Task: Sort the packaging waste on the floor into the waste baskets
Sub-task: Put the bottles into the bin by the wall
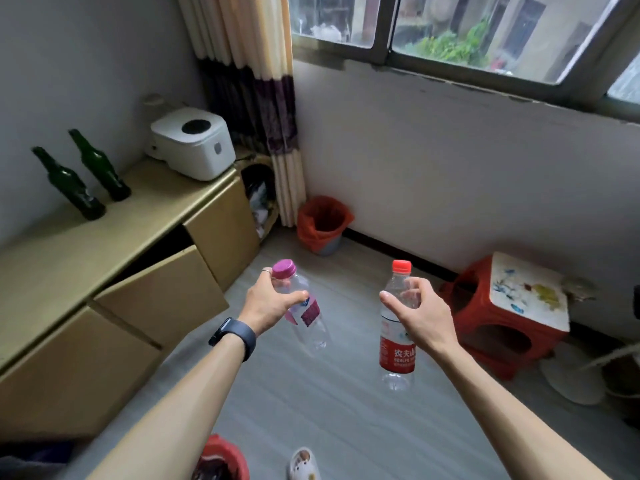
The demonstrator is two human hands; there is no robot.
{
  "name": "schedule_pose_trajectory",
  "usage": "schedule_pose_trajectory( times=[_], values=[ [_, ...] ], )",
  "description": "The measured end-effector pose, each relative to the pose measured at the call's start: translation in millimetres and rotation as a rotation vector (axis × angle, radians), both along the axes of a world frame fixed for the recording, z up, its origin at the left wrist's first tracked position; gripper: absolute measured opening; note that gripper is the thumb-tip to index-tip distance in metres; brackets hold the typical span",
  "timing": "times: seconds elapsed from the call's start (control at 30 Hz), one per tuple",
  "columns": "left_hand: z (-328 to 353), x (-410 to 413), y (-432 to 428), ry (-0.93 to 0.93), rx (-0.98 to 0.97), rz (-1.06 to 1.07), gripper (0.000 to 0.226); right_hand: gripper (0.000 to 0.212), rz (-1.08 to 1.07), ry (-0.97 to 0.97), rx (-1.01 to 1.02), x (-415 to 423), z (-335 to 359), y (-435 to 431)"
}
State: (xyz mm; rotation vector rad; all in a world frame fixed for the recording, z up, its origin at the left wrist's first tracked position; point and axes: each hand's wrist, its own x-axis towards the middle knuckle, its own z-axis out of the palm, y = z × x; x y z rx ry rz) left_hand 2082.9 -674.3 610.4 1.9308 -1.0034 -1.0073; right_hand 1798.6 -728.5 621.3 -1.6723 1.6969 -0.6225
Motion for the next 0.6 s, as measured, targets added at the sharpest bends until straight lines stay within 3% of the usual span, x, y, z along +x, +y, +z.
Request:
schedule_pose_trajectory(
  times=[0.27, 0.6],
  values=[
    [-10.1, 50.0, -129.2, -0.03, -0.017, -0.019, 0.067, 0.043, 0.061, 0.009, 0.058, 63.4, -19.8, -127.6],
    [-53.4, 109.2, -333.6, -0.216, 0.113, -0.046, 0.064, 0.05, 0.015, 0.044, 0.134, 116.3, -73.9, -326.7]
  ],
)
